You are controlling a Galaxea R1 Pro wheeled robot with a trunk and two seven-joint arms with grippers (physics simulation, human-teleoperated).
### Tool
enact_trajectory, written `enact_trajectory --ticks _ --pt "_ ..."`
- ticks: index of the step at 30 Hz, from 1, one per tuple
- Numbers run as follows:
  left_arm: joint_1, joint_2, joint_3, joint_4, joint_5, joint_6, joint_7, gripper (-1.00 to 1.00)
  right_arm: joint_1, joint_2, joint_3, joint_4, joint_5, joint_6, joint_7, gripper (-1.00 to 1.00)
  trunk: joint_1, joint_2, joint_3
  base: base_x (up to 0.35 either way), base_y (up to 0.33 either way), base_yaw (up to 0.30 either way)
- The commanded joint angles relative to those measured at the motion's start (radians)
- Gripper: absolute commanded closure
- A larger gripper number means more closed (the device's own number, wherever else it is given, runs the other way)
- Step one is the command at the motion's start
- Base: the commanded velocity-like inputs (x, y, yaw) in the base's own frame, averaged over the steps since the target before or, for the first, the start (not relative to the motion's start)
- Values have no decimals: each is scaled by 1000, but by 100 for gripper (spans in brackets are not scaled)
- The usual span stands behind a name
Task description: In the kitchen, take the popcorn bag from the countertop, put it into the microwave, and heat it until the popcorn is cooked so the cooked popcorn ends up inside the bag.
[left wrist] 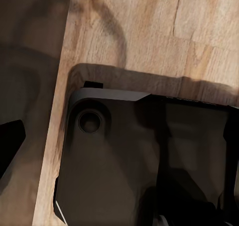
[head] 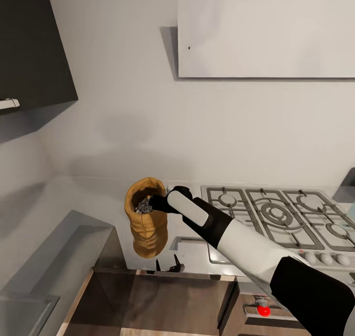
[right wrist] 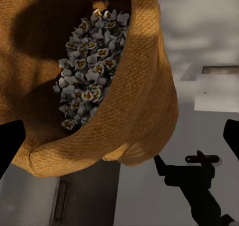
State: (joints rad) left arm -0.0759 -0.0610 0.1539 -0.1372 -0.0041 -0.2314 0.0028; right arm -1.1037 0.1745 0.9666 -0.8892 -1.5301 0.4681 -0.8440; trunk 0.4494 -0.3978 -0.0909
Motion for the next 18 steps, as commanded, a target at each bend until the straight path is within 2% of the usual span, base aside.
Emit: enact_trajectory --ticks 1,8,18 --pt "-1 0 4 1 0 -3 0 -100 -1 0 1 0 -4 3 -6 -100 1 -2 -2 1 0 0" --pt "-1 0 4 1 0 -3 0 -100 4 0 1 12 -4 3 -6 -100 1 -2 -2 129 0 0" --pt "-1 0 4 1 0 -3 0 -100 4 0 1 19 -4 3 -4 -100 1 -2 -2 12 0 0"
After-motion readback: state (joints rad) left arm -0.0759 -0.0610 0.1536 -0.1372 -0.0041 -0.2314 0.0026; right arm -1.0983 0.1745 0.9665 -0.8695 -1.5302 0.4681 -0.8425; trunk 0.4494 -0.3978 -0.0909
